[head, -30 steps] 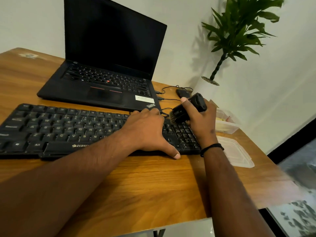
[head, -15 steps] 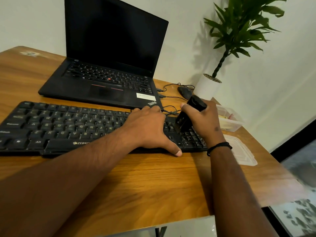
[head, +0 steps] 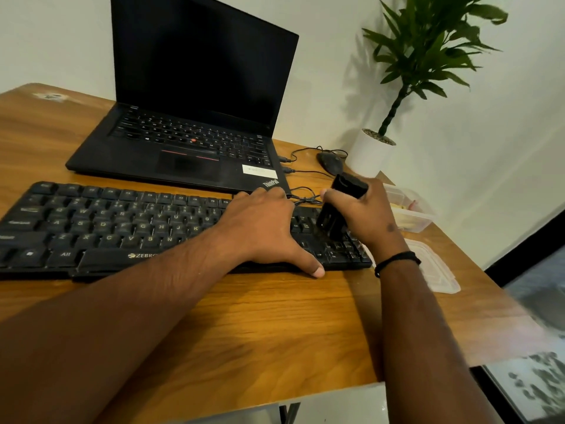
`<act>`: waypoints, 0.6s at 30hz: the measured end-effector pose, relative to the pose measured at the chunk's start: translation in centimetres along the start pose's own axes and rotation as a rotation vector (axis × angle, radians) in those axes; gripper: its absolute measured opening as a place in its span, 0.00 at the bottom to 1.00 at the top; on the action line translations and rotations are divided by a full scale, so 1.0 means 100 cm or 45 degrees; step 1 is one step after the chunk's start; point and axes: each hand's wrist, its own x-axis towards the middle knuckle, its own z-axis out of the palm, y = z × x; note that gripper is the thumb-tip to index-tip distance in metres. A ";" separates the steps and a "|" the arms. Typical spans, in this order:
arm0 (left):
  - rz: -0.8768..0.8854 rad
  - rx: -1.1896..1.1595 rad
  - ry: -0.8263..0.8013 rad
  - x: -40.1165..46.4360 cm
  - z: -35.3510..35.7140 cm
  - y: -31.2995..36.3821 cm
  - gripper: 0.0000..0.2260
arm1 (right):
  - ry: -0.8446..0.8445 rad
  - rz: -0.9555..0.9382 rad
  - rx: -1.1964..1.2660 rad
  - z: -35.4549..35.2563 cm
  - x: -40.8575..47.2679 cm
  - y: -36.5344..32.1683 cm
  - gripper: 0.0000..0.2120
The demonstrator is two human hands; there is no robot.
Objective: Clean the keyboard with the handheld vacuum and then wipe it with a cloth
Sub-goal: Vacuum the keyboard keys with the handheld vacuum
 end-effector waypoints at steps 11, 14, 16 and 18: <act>0.001 0.012 0.002 0.001 -0.001 0.000 0.55 | 0.115 0.042 -0.085 -0.008 0.002 0.008 0.15; -0.007 0.007 0.001 0.001 0.000 0.001 0.55 | 0.060 0.080 -0.003 -0.007 0.000 0.007 0.12; -0.005 0.015 -0.002 0.001 -0.001 0.001 0.55 | 0.150 0.017 -0.091 -0.008 0.002 0.007 0.12; -0.008 0.011 -0.004 0.001 -0.001 0.000 0.55 | 0.074 0.054 -0.054 -0.009 0.001 0.007 0.12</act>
